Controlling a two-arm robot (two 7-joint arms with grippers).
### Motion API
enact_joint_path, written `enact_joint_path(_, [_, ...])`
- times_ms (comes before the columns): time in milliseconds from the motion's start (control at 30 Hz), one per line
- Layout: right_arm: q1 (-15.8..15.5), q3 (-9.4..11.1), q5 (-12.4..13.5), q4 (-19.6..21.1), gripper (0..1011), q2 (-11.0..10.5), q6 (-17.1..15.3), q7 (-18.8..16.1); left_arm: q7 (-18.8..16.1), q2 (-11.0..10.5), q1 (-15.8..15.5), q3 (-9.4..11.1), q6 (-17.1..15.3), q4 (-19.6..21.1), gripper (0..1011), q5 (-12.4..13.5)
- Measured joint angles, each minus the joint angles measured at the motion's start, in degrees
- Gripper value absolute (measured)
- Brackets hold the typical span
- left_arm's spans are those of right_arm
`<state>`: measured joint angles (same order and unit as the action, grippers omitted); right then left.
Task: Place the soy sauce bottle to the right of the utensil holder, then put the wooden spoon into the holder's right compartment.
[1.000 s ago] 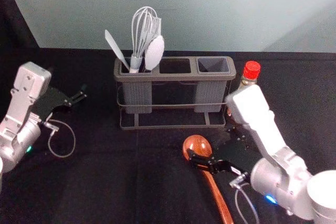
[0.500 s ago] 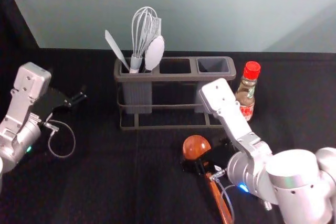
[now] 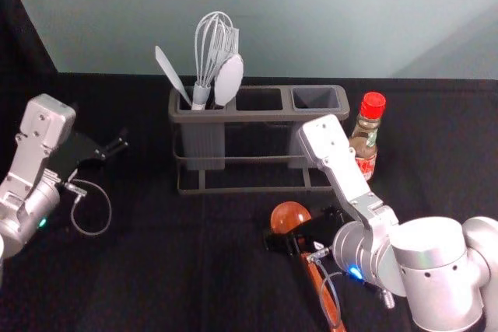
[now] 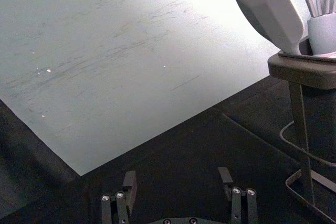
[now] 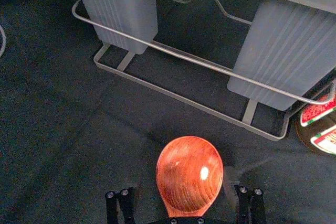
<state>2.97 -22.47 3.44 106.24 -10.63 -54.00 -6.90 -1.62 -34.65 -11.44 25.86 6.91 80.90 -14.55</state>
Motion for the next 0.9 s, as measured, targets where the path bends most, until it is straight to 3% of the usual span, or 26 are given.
enact_joint_path(567, [1.64, 2.04, -0.96, -3.63, 1002, 2.52, -0.30, -1.60, 0.00, 0.00, 0.00, 0.00, 0.00, 0.00, 1011, 0.00])
enact_joint_path(900, [2.38, 1.99, -2.04, -5.08, 1000, 3.24, -0.51, -2.52, 0.00, 0.00, 0.00, 0.00, 0.00, 0.00, 1011, 0.00])
